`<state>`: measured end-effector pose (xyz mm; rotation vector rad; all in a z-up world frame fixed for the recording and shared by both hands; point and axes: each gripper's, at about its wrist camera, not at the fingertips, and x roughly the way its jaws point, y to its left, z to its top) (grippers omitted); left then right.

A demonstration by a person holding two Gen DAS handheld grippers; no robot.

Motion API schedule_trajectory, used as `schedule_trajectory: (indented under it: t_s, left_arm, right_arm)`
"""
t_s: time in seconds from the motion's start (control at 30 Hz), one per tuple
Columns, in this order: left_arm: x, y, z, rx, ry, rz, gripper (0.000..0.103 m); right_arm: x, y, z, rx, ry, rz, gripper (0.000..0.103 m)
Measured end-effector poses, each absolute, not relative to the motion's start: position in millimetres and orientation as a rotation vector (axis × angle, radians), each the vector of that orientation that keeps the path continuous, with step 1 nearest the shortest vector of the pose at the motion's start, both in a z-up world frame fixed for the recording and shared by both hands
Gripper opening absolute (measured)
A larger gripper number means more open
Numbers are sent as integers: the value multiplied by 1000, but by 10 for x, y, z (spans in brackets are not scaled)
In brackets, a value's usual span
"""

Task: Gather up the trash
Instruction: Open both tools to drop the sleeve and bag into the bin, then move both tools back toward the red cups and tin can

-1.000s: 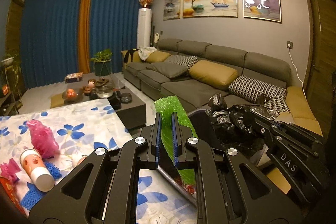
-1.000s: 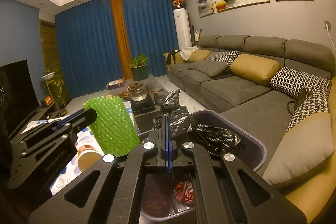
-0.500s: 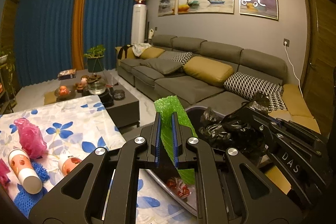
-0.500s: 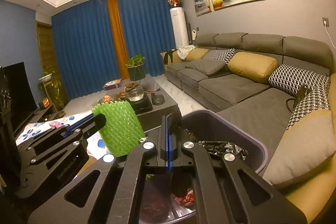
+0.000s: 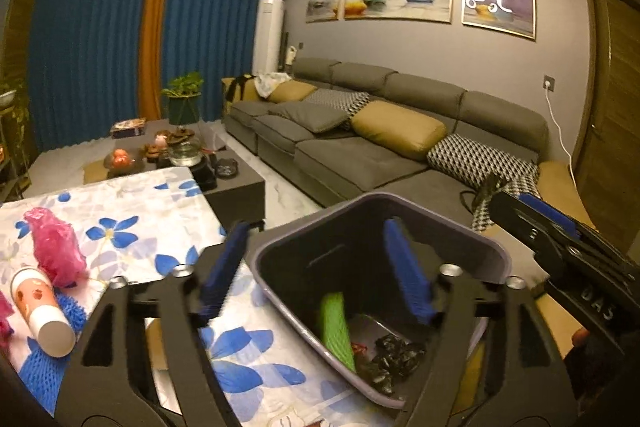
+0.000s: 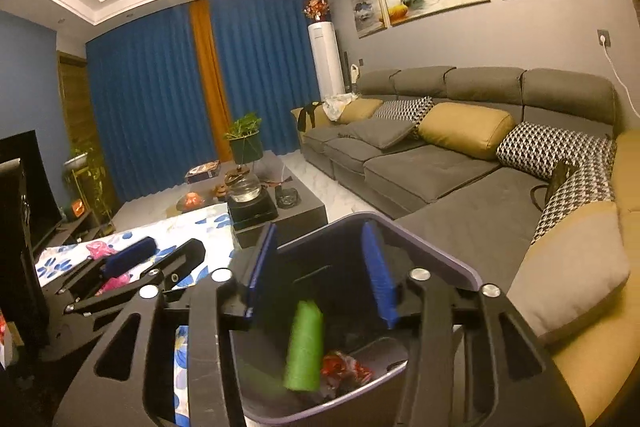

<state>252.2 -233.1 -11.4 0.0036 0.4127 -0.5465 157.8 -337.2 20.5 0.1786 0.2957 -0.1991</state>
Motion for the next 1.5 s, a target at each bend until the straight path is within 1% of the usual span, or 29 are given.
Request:
schedule_trajectory:
  t_s: [0.2,0.4,0.7,1.17,1.5]
  left_arm:
    - [2379,-2124,-41,-15,397,-464,87]
    - [2149,-1755,-29,-23,380,-345,91]
    - [1734,-969,-69,-55,385,-163,91]
    - [889,423,-219,-42,377,133,91]
    - [432,1126,-447,-10,411,215,91]
  right_arm:
    - [1423,-3265,252,137,266,-215,64]
    - [1296,-3111,248,104,254,-223,74]
    - [1137,-2721,172,85,273,-160,77]
    - [894,-1624,11,64,321,43,77]
    - [799,-993,-67,33,346,180,77]
